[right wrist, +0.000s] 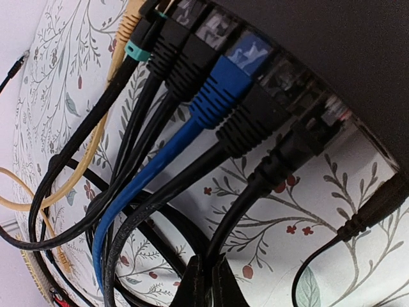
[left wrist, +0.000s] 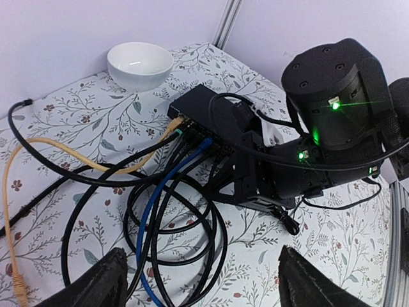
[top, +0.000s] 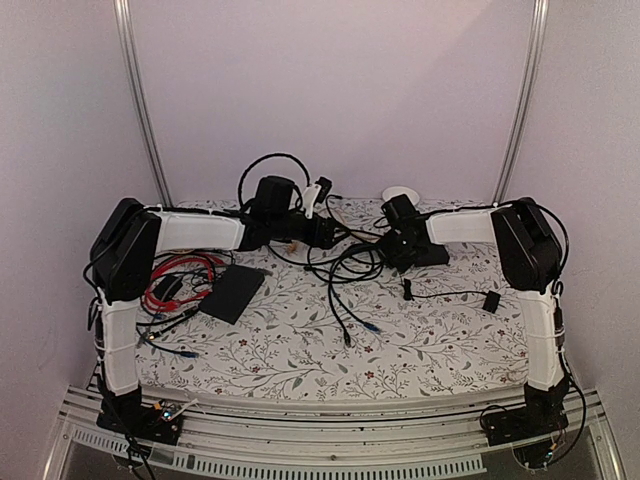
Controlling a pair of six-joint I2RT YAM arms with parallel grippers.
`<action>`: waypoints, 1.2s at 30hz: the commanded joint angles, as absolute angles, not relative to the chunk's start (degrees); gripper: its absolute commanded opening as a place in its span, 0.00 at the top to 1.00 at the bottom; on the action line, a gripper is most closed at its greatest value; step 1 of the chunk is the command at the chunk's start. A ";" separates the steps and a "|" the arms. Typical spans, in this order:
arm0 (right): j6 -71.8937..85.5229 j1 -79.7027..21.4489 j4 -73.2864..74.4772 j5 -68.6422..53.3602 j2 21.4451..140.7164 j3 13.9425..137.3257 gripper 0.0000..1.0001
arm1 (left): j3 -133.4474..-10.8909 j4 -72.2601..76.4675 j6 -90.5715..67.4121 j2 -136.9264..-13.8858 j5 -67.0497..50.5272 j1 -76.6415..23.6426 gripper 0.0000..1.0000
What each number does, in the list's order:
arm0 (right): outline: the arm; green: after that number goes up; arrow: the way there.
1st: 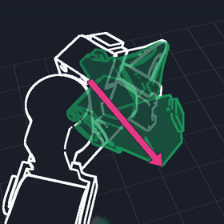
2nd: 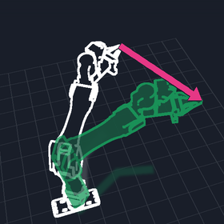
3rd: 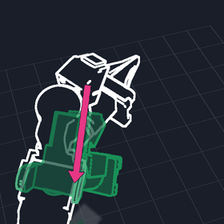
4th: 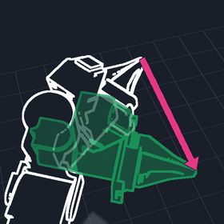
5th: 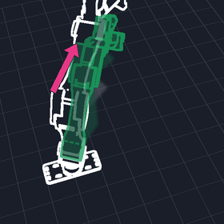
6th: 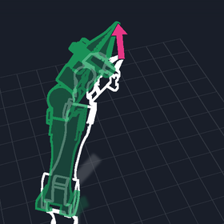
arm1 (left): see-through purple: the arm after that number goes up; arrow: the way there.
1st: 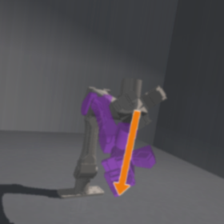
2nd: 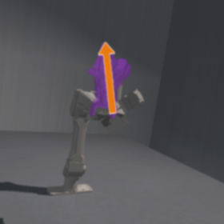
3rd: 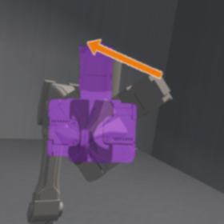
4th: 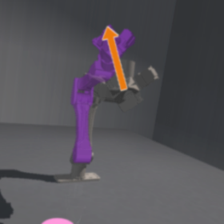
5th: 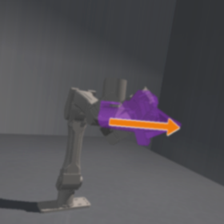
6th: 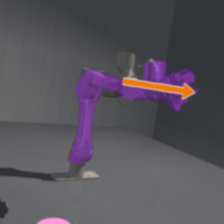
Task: Pull the plug from the switch port
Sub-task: Move the switch port to the center of the board.
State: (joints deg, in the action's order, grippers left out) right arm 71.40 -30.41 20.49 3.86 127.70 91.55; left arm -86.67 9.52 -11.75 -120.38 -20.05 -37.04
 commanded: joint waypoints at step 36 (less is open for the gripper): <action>52.01 -33.68 19.59 -1.05 98.35 48.49 0.97 | -89.14 4.04 -7.93 -119.98 -15.52 -44.37 0.19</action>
